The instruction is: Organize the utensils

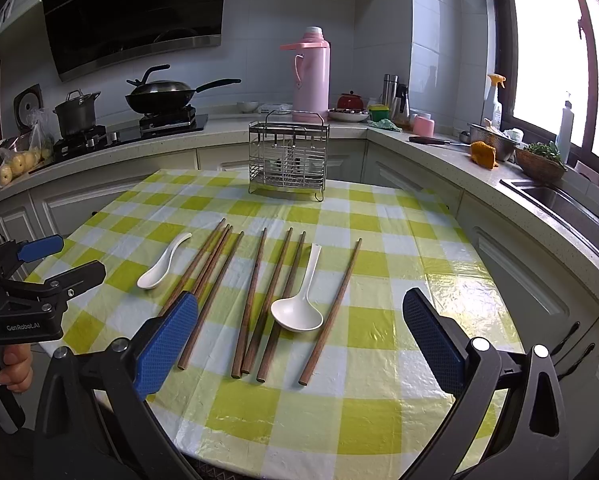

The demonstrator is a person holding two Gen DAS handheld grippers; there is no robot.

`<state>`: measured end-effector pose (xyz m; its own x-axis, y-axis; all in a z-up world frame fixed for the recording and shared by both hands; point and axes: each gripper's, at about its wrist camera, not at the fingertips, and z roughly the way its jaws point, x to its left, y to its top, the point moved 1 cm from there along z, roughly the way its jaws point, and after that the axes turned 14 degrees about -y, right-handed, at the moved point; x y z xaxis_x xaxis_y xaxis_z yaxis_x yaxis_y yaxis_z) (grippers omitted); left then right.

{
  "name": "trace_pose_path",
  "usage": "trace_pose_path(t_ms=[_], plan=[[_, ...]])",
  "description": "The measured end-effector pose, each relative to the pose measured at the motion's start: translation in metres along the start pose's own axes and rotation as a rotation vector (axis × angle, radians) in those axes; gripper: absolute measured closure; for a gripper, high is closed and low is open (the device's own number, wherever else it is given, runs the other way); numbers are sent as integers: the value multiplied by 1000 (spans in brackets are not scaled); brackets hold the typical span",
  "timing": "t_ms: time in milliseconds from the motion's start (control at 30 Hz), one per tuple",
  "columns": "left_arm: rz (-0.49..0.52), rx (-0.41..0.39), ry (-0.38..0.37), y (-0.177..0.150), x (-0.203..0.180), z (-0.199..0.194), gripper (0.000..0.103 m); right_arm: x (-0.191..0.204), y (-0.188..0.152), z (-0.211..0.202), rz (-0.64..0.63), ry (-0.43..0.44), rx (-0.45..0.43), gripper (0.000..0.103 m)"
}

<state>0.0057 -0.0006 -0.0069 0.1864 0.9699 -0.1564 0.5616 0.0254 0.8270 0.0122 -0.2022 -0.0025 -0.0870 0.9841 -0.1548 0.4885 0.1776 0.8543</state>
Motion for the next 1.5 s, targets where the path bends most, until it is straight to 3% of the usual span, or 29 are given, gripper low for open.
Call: trace_pose_path(t_ms=[1500], plan=[[4, -1, -9, -3, 1, -4, 4, -1, -1, -3, 7, 8, -1, 7]])
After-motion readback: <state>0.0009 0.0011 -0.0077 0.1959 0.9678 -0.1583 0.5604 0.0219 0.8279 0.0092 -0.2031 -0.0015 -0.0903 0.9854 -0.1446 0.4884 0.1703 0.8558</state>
